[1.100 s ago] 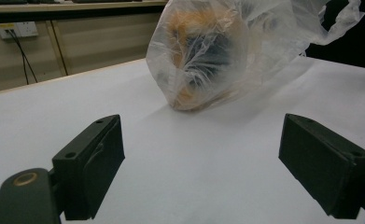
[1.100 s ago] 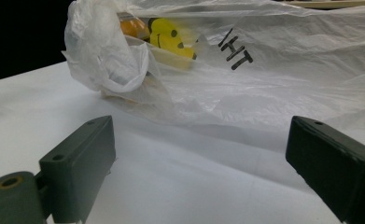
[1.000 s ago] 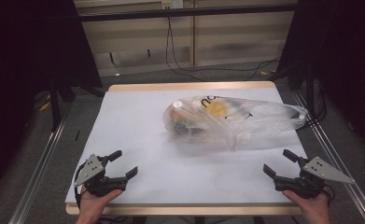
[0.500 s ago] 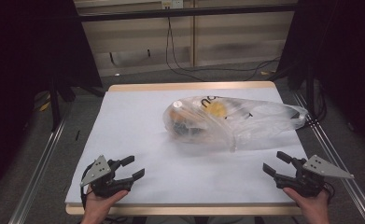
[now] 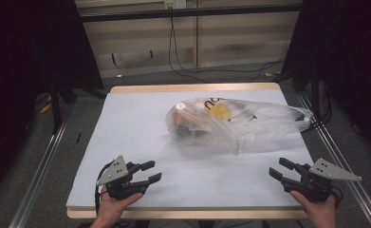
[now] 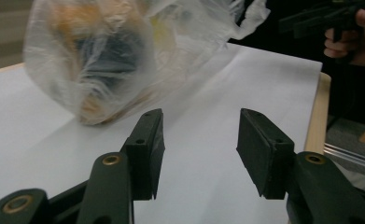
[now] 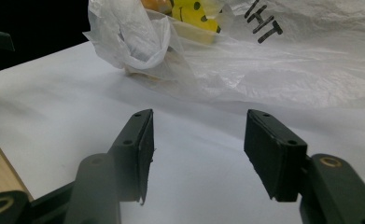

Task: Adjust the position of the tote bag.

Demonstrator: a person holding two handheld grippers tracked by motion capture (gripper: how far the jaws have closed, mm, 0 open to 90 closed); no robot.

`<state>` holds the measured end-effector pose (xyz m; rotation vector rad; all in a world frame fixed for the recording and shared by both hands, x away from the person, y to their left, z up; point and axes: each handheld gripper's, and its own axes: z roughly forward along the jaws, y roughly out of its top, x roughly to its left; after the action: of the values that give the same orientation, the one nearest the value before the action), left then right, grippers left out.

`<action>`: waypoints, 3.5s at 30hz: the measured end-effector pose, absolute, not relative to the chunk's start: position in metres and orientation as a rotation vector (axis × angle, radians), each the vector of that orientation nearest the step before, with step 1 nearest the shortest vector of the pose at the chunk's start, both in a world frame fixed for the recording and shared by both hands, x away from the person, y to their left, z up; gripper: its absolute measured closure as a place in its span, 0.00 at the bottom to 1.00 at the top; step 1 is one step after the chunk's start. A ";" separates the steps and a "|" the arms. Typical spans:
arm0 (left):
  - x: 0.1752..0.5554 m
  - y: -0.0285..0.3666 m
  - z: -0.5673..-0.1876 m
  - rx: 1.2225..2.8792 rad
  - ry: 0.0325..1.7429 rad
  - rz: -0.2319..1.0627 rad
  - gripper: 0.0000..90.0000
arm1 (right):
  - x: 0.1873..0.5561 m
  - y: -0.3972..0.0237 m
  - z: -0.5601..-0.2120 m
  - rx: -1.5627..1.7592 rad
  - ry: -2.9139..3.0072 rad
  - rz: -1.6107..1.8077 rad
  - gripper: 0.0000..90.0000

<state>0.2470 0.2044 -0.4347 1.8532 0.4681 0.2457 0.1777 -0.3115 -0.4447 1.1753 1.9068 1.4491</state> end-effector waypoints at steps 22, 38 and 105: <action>0.254 0.112 -0.425 1.892 0.285 0.098 0.70 | 0.188 -0.336 -0.435 1.235 1.873 1.439 0.62; 0.268 0.065 -0.413 1.877 0.238 0.095 0.64 | 0.207 -0.359 -0.430 1.278 1.853 1.408 0.54; 0.293 -0.003 -0.426 1.908 0.243 0.093 0.78 | 0.289 -0.392 -0.428 1.339 1.842 1.350 0.99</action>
<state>0.2928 -0.0026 -0.4261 1.9077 0.2430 0.0934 0.2894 -0.3923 -0.4283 1.3390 1.8415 1.3498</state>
